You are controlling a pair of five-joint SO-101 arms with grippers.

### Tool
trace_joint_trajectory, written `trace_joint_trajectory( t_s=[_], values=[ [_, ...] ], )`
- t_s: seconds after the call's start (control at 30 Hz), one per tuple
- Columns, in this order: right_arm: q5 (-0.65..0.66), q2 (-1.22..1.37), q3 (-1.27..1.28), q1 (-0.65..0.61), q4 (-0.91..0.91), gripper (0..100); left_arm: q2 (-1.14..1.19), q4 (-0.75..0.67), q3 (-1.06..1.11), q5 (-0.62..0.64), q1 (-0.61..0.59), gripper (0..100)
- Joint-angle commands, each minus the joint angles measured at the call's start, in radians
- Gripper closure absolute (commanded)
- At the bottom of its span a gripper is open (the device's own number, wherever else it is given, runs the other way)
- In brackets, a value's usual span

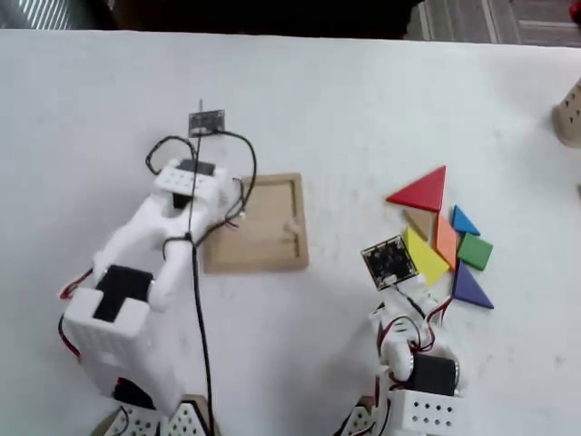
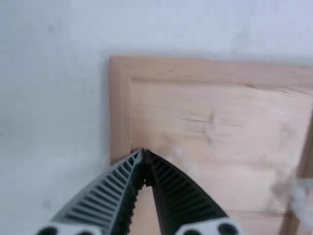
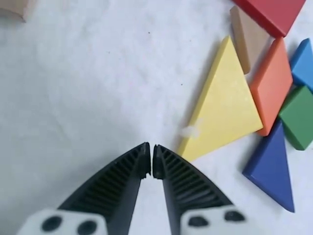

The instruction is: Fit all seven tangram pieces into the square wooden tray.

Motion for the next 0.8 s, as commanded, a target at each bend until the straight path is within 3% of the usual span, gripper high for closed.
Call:
trace_joint_trajectory(
  t_s=[0.0, 0.13, 0.3, 0.47, 0.57, 0.77],
  values=[
    [0.012, -0.012, 0.002, -0.004, -0.016, 98.1, 0.036, 0.181, -0.109, -0.068, -0.062, 98],
    [0.012, -0.012, 0.002, -0.005, -0.016, 98.1, 0.036, 0.282, -0.158, -0.276, -0.053, 98],
    [0.012, -0.012, 0.002, -0.007, -0.016, 98.1, 0.03, 0.295, -0.169, -0.267, -0.039, 98],
    [0.012, -0.012, 0.002, -0.007, -0.016, 98.1, -0.101, 0.276, -0.097, -0.261, 0.081, 98],
    [0.012, -0.012, 0.002, -0.007, -0.016, 98.1, -0.208, 0.175, 0.028, -0.253, 0.186, 98],
    [0.012, -0.012, 0.002, -0.005, -0.016, 98.1, -0.283, -0.091, 0.201, -0.057, 0.315, 98]
  ],
)
